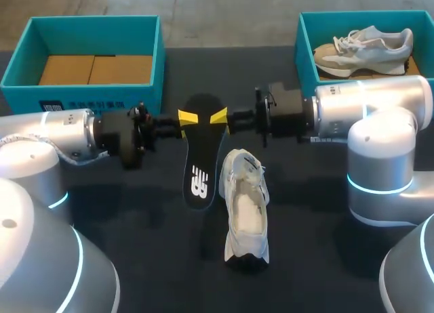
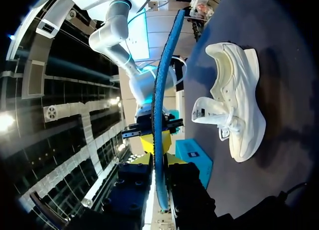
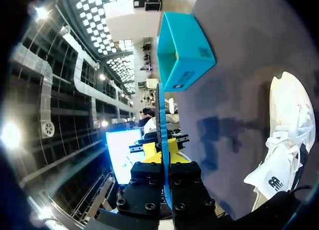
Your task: Take the shoe out of the shoebox, open the shoe tongue, remove and reinsert the insole, then place the shoe into the shoebox
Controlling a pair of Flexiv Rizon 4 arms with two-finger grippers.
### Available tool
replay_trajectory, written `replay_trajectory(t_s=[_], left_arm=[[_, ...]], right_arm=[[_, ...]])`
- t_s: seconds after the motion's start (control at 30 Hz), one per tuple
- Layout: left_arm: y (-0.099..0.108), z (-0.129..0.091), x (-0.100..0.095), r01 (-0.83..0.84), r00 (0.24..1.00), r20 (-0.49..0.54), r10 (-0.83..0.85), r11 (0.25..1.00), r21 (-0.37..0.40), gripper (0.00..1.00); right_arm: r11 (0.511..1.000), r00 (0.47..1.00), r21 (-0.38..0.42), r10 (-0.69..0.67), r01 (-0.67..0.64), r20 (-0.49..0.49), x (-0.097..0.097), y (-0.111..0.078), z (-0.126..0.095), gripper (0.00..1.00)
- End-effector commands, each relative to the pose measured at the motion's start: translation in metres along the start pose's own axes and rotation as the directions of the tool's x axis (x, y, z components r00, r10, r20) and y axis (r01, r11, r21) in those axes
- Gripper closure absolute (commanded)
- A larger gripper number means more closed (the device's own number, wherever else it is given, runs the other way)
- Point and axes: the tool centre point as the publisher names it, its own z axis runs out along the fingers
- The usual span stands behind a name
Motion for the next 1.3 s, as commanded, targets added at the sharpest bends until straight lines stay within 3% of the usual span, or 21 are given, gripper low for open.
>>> replay_trajectory(t_s=[0.03,0.17,0.23,0.53,0.57,0.6,0.63,0.9,1.3], left_arm=[[0.001,0.004,0.003,0.001,1.000,0.001,-0.001,1.000,0.004,0.84],[0.000,0.006,0.004,0.004,1.000,-0.001,-0.004,1.000,0.010,0.82],[-0.001,0.006,0.004,0.004,1.000,0.000,-0.004,1.000,0.008,1.00],[-0.002,0.004,0.005,0.002,1.000,-0.004,-0.002,1.000,0.000,1.00],[-0.002,0.004,0.005,0.002,1.000,-0.004,-0.002,1.000,0.000,1.00],[-0.003,0.003,0.005,0.002,1.000,-0.004,-0.002,1.000,0.000,1.00],[-0.003,0.003,0.005,0.003,1.000,-0.004,-0.003,1.000,0.000,1.00],[-0.007,-0.001,0.000,0.015,1.000,-0.006,-0.015,1.000,0.004,1.00],[-0.023,-0.013,-0.001,0.077,0.995,-0.067,-0.075,0.997,0.026,1.00]], right_arm=[[1.000,1.000,0.006,0.003,-0.003,0.010,0.001,0.001,0.002,1.00],[1.000,1.000,0.009,0.005,-0.005,0.009,0.001,0.000,0.003,1.00],[1.000,1.000,0.009,0.005,-0.005,0.009,0.001,0.000,0.003,1.00],[1.000,1.000,0.013,0.008,-0.009,0.011,0.001,-0.002,0.003,1.00],[1.000,1.000,0.016,0.011,-0.011,0.010,0.001,-0.002,0.004,0.70],[1.000,1.000,0.019,0.012,-0.013,0.011,0.001,-0.002,0.004,0.29],[1.000,1.000,0.018,0.014,-0.014,0.011,0.001,-0.002,0.004,0.00],[1.000,0.998,0.003,0.028,-0.028,0.053,0.002,-0.006,-0.004,0.00],[0.997,0.985,-0.049,0.065,-0.058,0.158,-0.005,-0.021,-0.045,0.00]])
